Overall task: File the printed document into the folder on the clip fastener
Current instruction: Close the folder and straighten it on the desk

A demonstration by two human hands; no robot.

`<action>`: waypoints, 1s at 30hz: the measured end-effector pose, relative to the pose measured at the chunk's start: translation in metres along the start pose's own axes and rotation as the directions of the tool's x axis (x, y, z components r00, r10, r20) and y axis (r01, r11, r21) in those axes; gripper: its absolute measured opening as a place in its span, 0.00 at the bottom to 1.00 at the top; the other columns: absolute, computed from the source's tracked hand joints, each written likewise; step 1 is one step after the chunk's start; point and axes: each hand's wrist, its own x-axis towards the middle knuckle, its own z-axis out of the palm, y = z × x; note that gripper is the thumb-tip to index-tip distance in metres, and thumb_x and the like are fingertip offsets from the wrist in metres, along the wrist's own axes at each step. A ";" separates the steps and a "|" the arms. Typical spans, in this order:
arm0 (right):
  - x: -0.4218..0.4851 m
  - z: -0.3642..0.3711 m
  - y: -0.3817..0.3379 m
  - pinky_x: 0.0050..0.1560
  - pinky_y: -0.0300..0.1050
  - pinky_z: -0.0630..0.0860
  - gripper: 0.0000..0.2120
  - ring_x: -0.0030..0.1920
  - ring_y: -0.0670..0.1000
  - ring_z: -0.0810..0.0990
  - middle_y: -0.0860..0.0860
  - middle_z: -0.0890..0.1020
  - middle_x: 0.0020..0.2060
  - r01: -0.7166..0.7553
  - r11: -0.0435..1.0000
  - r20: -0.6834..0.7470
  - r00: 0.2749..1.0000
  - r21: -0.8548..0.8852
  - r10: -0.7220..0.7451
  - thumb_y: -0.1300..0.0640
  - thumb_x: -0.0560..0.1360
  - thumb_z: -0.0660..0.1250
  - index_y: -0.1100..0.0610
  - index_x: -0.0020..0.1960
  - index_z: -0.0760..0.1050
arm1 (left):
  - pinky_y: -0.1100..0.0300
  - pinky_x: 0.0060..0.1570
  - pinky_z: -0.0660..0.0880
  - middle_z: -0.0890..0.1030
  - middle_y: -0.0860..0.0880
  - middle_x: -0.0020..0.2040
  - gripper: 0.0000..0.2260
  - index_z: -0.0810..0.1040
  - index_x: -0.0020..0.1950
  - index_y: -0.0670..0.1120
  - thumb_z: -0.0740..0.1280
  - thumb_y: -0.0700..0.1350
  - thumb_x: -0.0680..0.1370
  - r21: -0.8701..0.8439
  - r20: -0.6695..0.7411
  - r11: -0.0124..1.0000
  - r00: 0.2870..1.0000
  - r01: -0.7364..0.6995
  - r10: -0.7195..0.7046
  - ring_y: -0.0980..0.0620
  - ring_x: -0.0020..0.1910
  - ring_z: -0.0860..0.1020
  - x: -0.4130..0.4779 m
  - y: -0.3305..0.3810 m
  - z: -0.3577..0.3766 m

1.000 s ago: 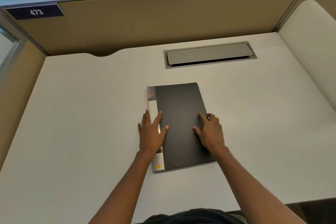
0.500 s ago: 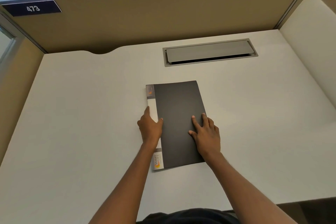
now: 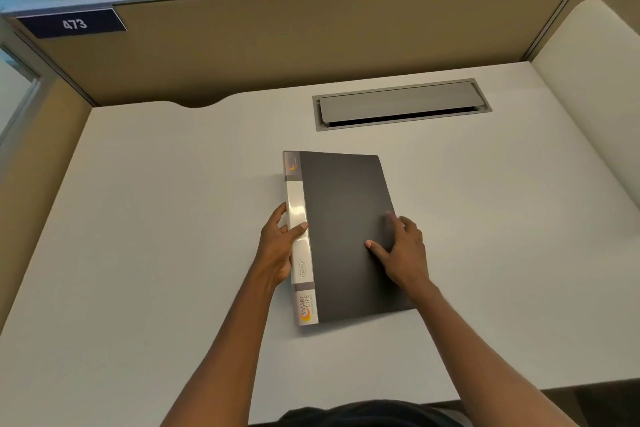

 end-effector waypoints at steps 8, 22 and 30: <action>0.019 -0.021 0.002 0.64 0.47 0.73 0.39 0.66 0.56 0.77 0.54 0.77 0.68 -0.187 0.922 0.043 0.982 0.340 0.183 0.51 0.69 0.80 0.54 0.75 0.66 | 0.52 0.42 0.83 0.80 0.45 0.66 0.28 0.67 0.77 0.54 0.72 0.40 0.79 -0.097 0.046 0.995 0.999 0.029 -0.025 0.41 0.54 0.83 -0.005 -0.010 0.001; 0.056 0.029 -0.120 0.53 0.41 0.73 0.27 0.52 0.53 0.79 0.52 0.80 0.55 0.020 0.958 0.022 0.999 0.287 -0.028 0.58 0.69 0.79 0.55 0.66 0.75 | 0.42 0.59 0.81 0.82 0.44 0.64 0.21 0.77 0.69 0.45 0.74 0.48 0.78 0.455 -0.323 0.886 0.911 -0.089 0.257 0.40 0.56 0.83 0.034 0.045 -0.090; 0.109 0.054 -0.186 0.58 0.44 0.76 0.24 0.47 0.50 0.73 0.51 0.70 0.53 -0.010 0.962 0.064 0.998 0.273 -0.008 0.59 0.72 0.77 0.57 0.64 0.73 | 0.42 0.59 0.79 0.82 0.41 0.64 0.19 0.78 0.67 0.42 0.73 0.47 0.79 0.531 -0.338 0.847 0.909 -0.030 0.245 0.37 0.56 0.82 0.094 0.089 -0.125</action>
